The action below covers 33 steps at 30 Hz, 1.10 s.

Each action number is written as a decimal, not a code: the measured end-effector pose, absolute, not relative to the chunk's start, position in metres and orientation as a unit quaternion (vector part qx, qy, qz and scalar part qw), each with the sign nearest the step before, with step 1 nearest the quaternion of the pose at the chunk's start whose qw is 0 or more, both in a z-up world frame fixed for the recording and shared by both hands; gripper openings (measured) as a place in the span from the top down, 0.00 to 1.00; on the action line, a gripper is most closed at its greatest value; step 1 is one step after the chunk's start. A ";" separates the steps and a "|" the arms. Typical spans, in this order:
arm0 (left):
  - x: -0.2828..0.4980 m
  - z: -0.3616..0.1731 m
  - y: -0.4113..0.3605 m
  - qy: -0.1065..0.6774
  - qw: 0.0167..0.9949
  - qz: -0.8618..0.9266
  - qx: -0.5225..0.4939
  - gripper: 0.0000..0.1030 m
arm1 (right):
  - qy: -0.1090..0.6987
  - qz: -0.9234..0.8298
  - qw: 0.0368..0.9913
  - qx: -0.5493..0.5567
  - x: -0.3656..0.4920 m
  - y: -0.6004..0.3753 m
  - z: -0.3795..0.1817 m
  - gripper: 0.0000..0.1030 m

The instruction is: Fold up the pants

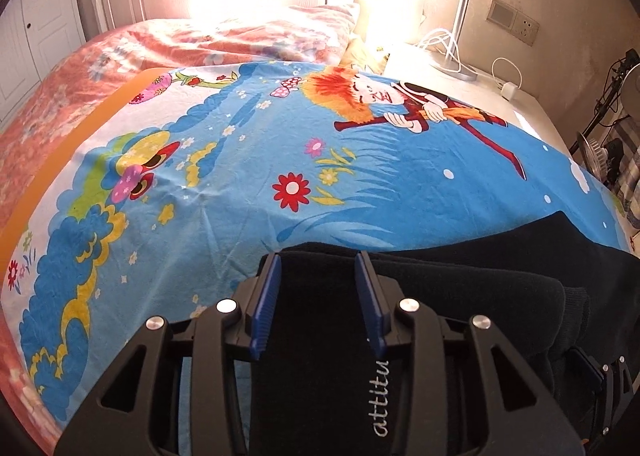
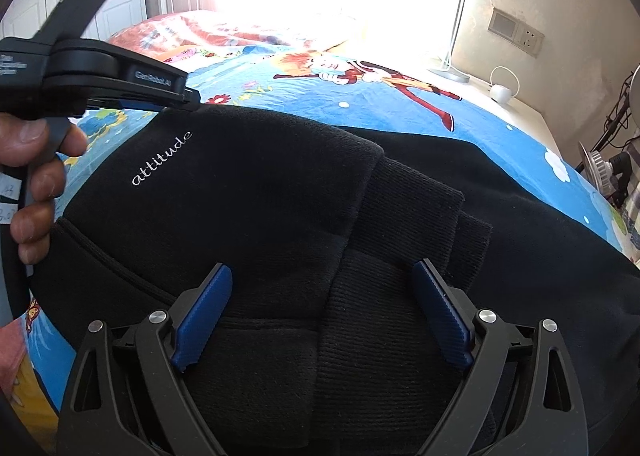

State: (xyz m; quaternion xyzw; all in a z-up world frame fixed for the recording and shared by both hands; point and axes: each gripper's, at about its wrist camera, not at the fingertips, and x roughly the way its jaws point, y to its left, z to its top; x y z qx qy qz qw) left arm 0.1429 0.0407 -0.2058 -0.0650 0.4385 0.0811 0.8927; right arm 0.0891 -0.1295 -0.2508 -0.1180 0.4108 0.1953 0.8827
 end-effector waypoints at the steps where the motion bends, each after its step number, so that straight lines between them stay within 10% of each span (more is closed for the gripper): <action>1: 0.129 -0.197 0.039 0.421 0.901 0.081 -0.067 0.59 | 0.415 0.198 0.880 -0.117 0.090 -0.130 -0.250 0.13; 14: 0.033 -0.245 0.061 0.430 0.886 0.112 -0.136 0.38 | 0.459 0.215 0.854 -0.119 0.103 -0.124 -0.245 0.04; 33: 0.012 -0.245 0.080 0.394 0.894 0.047 -0.207 0.39 | 0.456 0.147 0.870 -0.117 0.158 -0.155 -0.254 0.05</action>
